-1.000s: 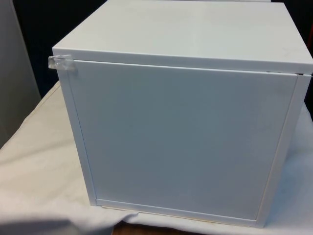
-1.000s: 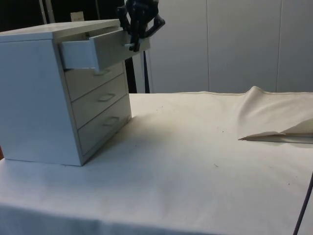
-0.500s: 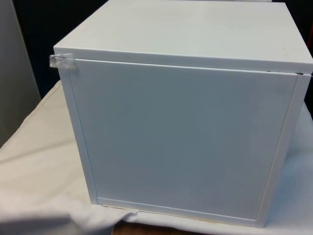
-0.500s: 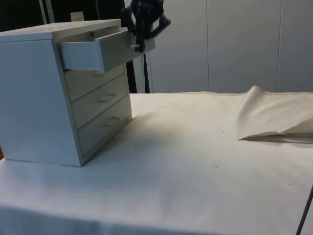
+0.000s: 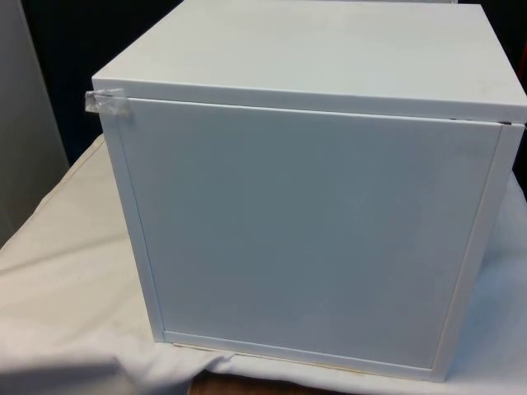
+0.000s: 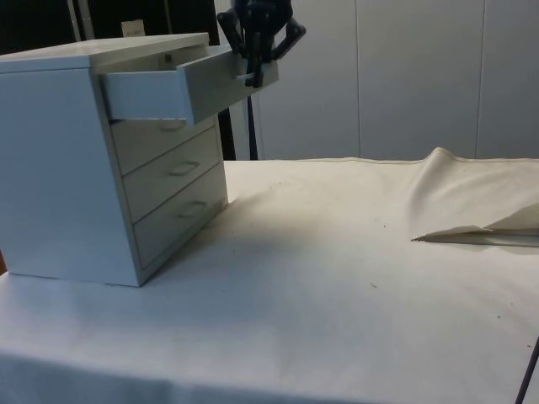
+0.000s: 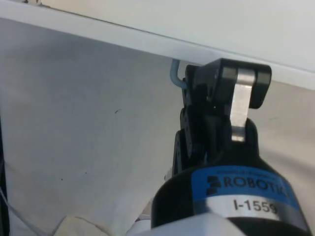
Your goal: Open the drawer, then close it.
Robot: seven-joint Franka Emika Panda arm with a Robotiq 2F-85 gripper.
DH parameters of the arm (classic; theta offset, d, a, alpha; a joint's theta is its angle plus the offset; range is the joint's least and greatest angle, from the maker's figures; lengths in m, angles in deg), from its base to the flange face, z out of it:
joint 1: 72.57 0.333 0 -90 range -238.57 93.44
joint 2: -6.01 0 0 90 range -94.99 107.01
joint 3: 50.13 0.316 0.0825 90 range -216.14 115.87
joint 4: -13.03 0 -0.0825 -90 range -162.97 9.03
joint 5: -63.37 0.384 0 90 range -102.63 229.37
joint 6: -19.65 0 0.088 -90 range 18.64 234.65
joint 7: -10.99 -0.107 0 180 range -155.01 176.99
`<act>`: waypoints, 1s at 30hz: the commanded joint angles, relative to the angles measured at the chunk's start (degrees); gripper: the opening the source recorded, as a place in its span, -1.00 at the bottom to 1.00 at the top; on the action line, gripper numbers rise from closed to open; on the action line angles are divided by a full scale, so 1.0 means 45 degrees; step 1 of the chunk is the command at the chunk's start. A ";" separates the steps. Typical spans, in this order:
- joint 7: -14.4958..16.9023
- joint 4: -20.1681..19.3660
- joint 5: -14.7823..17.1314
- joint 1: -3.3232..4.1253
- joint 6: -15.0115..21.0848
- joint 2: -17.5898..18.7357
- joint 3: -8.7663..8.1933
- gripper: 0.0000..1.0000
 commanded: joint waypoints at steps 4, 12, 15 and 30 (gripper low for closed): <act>-0.0076 -0.0166 -0.0076 0.0051 -0.0611 -0.0191 0.0153 -1.00; -0.0229 -0.0255 -0.0267 0.0064 -0.1095 -0.0522 0.0229 -1.00; -0.0331 -0.0229 -0.0458 0.0000 -0.0891 -0.0675 0.0166 -1.00; -0.1248 -0.1681 -0.1210 0.0038 -0.0853 -0.2228 0.0624 -1.00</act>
